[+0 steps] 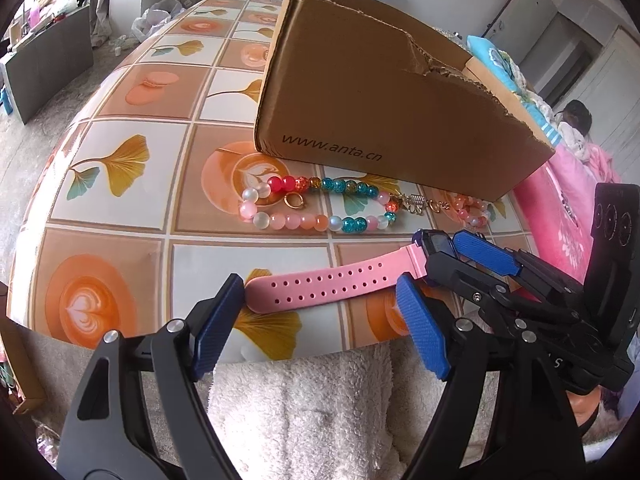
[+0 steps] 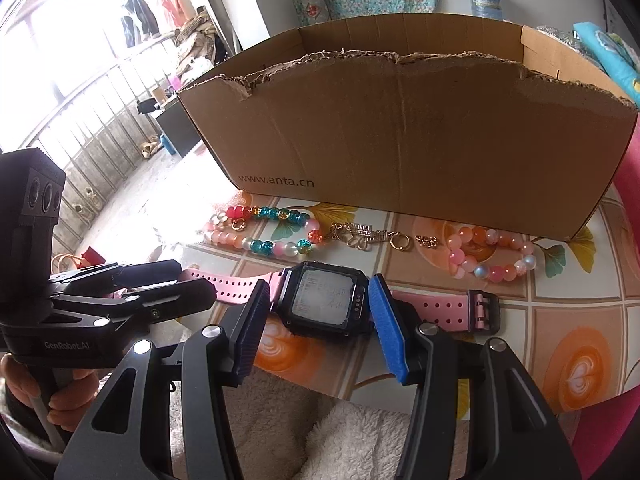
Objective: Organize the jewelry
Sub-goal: 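Lower the right gripper onto the pink-strapped watch and close on its case, then lift the watch with the right gripper and carry it over the box, then lower the watch into the box and open the right gripper, then move the right gripper back to the red-and-teal bead bracelet, then close the right gripper on the red-and-teal bead bracelet, then lift the bead bracelet with the right gripper and carry it into the box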
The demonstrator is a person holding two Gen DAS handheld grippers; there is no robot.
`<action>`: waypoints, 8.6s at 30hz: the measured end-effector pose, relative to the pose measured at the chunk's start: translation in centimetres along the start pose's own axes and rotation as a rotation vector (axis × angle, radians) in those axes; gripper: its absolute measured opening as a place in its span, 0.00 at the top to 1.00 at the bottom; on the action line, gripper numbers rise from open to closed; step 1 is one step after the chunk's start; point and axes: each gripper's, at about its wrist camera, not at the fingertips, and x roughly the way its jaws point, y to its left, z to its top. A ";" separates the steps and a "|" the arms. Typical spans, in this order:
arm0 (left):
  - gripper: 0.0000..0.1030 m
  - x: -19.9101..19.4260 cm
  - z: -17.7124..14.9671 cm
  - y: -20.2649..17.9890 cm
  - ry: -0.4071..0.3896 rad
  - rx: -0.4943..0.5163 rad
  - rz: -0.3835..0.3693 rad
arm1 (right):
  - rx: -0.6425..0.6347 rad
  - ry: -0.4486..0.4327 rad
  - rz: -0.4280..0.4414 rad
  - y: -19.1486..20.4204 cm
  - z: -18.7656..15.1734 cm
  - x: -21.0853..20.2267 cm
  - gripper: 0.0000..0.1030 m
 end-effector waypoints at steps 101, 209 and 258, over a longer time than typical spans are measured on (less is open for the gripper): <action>0.83 -8.8 14.0 -7.0 -0.231 0.245 -0.190 | 0.067 -0.260 0.113 -3.8 13.1 -12.1 0.93; 0.12 -2.5 2.8 1.4 -0.189 0.187 0.061 | -0.066 0.127 0.046 6.5 3.1 2.1 0.90; 0.92 -5.4 4.4 -3.8 -0.158 0.220 0.055 | -0.011 -0.013 0.168 2.4 3.7 -2.7 0.90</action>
